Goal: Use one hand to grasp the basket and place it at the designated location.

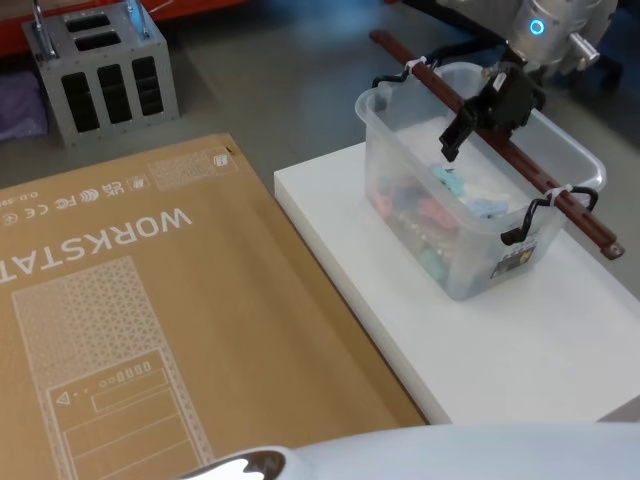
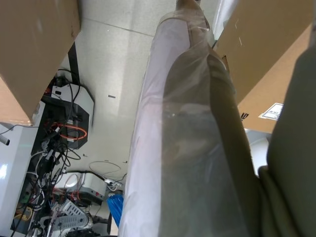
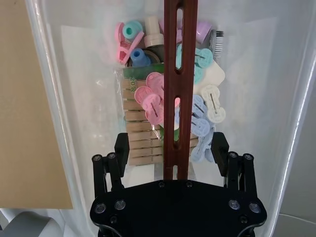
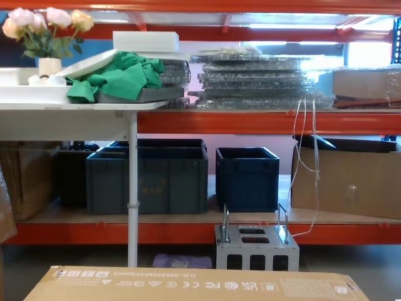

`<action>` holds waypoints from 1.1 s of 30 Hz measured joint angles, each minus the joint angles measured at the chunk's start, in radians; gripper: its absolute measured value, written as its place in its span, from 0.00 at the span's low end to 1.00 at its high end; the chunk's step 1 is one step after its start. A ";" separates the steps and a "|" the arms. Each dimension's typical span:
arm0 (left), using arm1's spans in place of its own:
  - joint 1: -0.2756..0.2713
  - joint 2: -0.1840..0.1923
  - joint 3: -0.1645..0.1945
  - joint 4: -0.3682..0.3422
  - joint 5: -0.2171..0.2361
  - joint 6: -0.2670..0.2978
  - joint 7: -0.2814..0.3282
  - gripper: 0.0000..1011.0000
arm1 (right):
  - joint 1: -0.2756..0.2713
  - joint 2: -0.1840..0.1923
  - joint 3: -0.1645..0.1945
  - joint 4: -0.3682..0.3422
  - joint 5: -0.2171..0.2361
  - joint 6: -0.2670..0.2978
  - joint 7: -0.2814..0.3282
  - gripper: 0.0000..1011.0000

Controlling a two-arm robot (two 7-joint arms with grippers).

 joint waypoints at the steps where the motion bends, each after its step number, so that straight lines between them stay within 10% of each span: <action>1: 0.000 0.000 0.000 0.000 0.000 0.000 0.000 0.00 | 0.001 0.002 0.003 -0.003 -0.001 0.002 0.000 0.99; 33: 0.000 0.000 0.000 0.000 0.000 0.000 0.000 0.00 | -0.002 0.070 0.123 -0.097 -0.004 0.057 0.005 0.99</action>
